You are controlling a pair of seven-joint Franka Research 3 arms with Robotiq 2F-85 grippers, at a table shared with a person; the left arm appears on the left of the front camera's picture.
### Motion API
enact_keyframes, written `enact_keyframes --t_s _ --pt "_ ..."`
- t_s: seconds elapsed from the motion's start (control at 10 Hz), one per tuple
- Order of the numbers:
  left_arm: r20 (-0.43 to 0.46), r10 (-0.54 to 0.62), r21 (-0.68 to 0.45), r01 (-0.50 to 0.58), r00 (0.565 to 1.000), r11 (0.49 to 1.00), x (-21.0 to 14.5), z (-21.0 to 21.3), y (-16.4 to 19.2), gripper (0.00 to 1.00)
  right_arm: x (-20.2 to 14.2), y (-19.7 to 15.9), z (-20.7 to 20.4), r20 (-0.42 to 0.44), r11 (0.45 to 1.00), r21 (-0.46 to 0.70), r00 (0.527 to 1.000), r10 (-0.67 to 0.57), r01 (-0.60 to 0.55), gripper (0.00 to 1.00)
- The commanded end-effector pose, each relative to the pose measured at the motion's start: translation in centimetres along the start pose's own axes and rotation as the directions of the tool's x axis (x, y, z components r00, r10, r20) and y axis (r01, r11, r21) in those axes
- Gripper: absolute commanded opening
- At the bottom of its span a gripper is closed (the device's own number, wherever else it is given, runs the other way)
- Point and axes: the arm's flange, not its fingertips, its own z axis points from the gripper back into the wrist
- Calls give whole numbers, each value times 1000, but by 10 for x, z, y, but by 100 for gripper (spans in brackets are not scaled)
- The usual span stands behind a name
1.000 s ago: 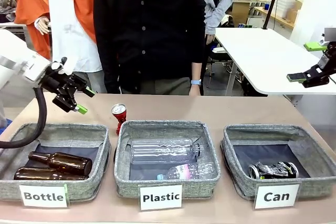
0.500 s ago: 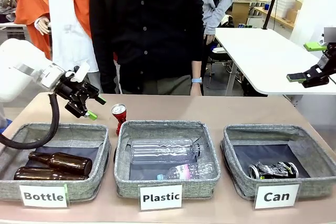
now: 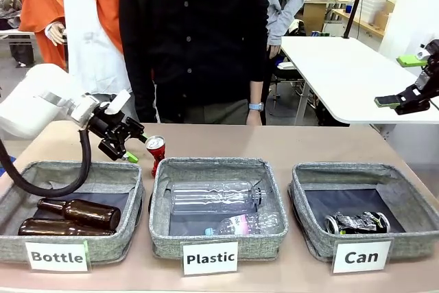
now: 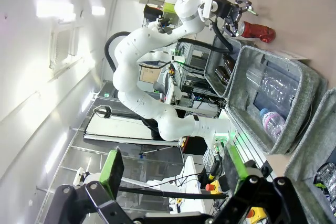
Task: Sort the can waste into the basket.
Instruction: Pick up the can waste from the table and place it in the right Fabric basket.
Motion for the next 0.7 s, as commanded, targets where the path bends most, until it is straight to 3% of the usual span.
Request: enact_keyframes --t_s 0.0,0.6 --pt "17 12 -16 -12 1000 1000 1 -2 11 100 0 1 2 -17 1000 -3 1000 21 -21 100" --pt "117 15 -88 -5 993 996 6 -45 20 100 0 1 2 -17 1000 -3 1000 21 -21 100"
